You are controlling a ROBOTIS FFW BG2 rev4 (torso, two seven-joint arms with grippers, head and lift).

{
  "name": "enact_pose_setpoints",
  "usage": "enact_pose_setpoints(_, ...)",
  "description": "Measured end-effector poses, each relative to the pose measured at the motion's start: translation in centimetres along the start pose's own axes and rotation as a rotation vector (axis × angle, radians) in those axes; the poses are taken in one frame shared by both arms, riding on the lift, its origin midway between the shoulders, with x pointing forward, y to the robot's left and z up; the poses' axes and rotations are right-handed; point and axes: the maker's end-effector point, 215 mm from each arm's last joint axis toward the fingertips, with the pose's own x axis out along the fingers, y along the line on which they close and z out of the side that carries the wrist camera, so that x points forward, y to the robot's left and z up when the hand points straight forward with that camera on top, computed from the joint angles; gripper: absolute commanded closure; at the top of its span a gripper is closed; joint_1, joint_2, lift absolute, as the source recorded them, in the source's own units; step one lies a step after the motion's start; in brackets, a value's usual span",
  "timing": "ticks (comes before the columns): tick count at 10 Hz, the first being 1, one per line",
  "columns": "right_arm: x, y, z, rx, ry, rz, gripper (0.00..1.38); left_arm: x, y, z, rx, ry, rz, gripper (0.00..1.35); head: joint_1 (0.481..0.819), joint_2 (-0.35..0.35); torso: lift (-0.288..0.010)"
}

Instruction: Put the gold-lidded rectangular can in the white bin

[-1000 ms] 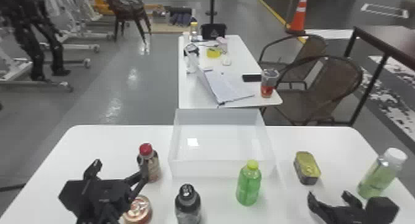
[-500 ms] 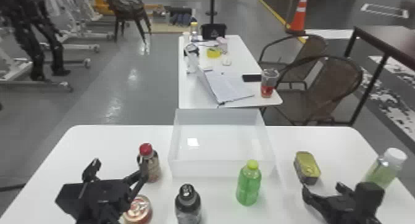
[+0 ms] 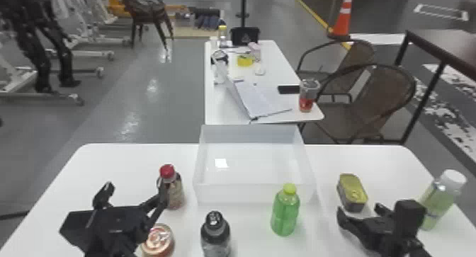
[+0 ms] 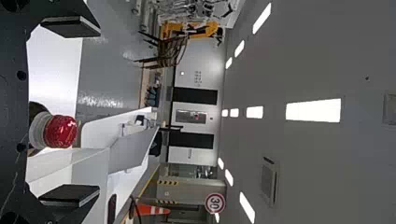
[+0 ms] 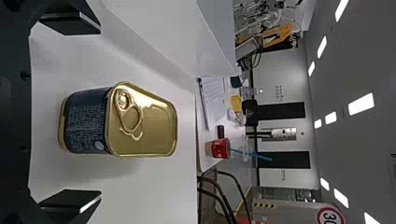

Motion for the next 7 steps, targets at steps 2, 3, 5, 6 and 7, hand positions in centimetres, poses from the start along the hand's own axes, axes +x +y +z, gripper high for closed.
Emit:
enact_pose_setpoints(2, 1.7, 0.3, 0.4, -0.022, 0.016, 0.012, 0.09, 0.0, -0.2, -0.1, -0.005, 0.003, -0.009, 0.13, 0.549, 0.000, -0.100)
enact_pose_setpoints(3, 2.4, 0.3, 0.6, -0.031, 0.024, 0.016, 0.10, 0.1, -0.2, -0.2, -0.008, 0.005, -0.015, 0.13, 0.549, 0.000, -0.100)
enact_pose_setpoints(5, 2.9, 0.0, 0.4, -0.037, 0.040, 0.013, 0.13, 0.0, -0.3, -0.4, -0.015, 0.011, -0.015, 0.13, 0.549, 0.000, -0.100)
enact_pose_setpoints(6, 3.1, -0.4, 0.3, -0.045, 0.044, -0.006, 0.27, 0.0, -0.2, -0.6, -0.021, 0.014, -0.012, 0.13, 0.549, 0.000, -0.100)
enact_pose_setpoints(7, 3.1, -0.9, 0.4, -0.052, 0.046, -0.037, 0.55, -0.1, -0.1, -0.8, -0.025, 0.017, -0.010, 0.13, 0.549, 0.000, -0.100)
